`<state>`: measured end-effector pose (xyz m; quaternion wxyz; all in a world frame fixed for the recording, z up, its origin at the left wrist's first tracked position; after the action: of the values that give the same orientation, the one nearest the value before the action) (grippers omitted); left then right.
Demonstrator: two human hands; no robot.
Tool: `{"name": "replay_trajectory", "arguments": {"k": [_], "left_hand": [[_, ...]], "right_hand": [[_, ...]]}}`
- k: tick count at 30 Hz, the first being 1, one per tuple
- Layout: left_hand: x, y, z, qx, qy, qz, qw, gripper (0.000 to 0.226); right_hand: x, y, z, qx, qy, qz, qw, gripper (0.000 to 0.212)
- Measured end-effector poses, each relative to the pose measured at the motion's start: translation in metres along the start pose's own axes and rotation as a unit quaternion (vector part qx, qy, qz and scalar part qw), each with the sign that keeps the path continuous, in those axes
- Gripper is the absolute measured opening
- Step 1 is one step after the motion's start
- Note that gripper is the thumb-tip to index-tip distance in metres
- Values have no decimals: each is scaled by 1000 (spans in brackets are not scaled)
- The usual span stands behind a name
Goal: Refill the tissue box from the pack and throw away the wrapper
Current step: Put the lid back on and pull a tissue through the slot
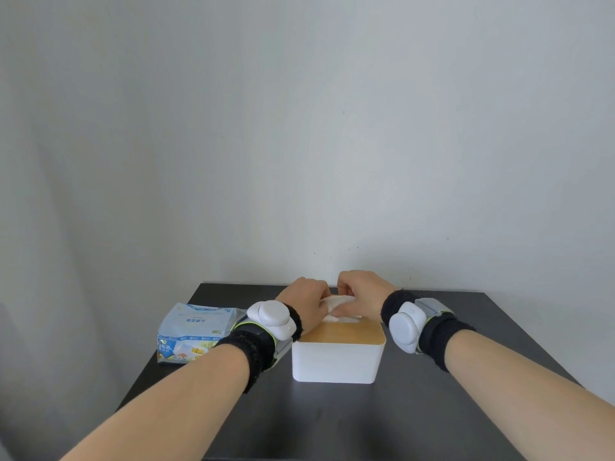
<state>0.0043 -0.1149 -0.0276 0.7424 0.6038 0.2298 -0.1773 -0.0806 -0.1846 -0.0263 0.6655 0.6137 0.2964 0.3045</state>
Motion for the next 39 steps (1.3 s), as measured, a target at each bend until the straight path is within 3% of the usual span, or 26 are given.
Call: {"name": "replay_trajectory", "arguments": {"k": [6, 12, 16, 23, 30, 39], "left_hand": [[7, -2, 0, 19, 12, 14, 1000, 25], [20, 8, -1, -21, 39, -65, 997, 19], [24, 12, -1, -54, 41, -170, 983, 13], [40, 11, 2, -58, 64, -249, 965, 10], [63, 12, 3, -124, 114, -375, 912, 12], [58, 15, 10, -115, 111, -315, 936, 25]], "right_hand": [[10, -13, 11, 16, 13, -177, 984, 41], [-9, -6, 1, 50, 17, 52, 997, 17], [-29, -7, -8, 68, 5, 175, 982, 13], [-50, -19, -12, 47, -30, 319, 946, 10], [-57, -16, -3, -7, -61, 385, 921, 6], [-54, -23, 1, 35, -53, 338, 939, 16]]}}
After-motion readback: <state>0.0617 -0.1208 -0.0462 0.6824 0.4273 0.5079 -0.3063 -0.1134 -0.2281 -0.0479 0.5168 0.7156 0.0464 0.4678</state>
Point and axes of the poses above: each hand's wrist, its own z-axis towards the middle knuckle, its own y-axis out of the back of the hand, x = y × z, the point moved 9 cm from there along z, towards the middle knuckle, and after that the axes turned 15 degrees about -z, right-handed, at the moved point
